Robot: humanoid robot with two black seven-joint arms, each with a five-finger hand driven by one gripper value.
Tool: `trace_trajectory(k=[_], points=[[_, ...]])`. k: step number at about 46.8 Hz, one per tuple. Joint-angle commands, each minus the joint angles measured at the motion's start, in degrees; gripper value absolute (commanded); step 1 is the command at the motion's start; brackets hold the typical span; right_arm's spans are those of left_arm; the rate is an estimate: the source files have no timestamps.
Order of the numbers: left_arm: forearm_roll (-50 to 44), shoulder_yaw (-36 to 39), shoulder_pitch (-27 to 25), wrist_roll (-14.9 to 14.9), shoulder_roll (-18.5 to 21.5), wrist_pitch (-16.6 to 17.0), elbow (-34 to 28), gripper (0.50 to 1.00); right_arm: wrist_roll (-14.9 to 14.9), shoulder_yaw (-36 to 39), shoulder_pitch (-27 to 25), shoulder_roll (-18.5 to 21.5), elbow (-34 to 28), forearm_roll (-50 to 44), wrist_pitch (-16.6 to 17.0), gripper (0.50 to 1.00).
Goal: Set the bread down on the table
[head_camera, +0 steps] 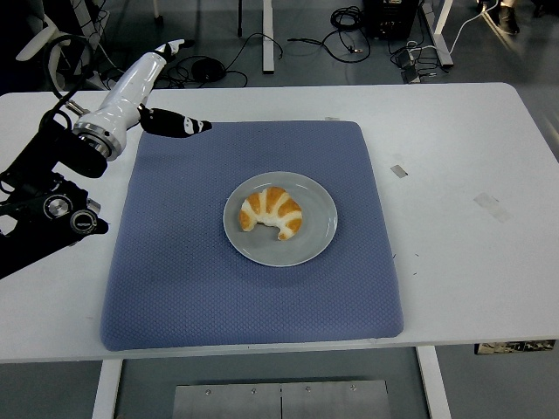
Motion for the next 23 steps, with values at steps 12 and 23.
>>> trace_trajectory(k=[12, 23], points=[[6.95, 9.71, -3.44, 2.71, -2.96, -0.27, -0.14, 0.978, 0.01, 0.05, 0.00, 0.00, 0.00, 0.00, 0.00, 1.000], [8.01, 11.04, -4.49, 3.76, -3.05, -4.66, -0.93, 0.978, 0.01, -0.04, 0.00, 0.00, 0.00, 0.00, 0.00, 1.000]])
